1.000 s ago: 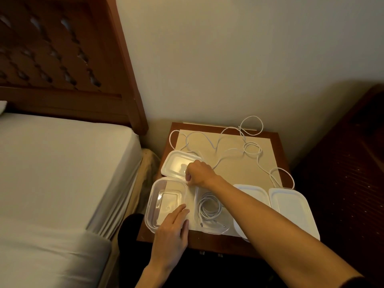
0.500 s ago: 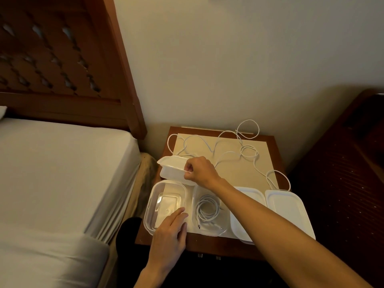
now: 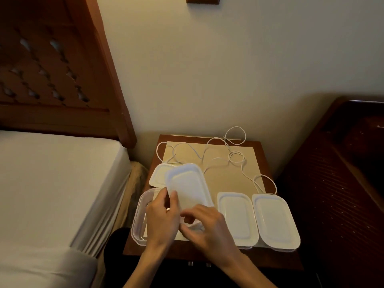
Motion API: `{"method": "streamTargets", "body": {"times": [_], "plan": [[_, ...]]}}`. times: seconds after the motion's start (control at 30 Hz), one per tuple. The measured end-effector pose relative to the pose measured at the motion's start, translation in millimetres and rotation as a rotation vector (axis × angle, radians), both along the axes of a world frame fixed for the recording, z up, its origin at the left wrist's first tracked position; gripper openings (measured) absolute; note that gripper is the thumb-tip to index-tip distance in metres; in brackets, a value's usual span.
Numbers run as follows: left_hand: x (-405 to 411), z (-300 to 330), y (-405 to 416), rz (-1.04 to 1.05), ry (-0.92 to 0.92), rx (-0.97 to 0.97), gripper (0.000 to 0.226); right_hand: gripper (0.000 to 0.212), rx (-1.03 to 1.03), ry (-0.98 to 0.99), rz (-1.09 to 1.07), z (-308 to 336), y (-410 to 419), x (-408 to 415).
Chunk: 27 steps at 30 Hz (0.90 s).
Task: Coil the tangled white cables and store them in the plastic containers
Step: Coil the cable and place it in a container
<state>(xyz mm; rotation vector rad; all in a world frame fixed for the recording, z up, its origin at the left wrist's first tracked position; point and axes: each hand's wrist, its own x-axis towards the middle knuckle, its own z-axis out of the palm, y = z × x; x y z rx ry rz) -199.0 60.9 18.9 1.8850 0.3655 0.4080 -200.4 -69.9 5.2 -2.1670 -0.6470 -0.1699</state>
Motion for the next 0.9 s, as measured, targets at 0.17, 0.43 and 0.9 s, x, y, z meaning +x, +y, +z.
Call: {"method": "streamTargets", "body": {"times": [0.17, 0.43, 0.9], "plan": [[17, -31, 3, -0.152, 0.289, 0.149, 0.025, 0.029, -0.075, -0.032, -0.322, -36, -43, 15], [23, -51, -19, -0.159, 0.338, 0.578, 0.028, 0.053, -0.670, 0.175, -0.162, -58, -42, 31], [28, -66, -30, -0.466, 0.369, 0.929, 0.059, 0.055, -0.551, 0.094, -0.219, -75, -35, 49]]}}
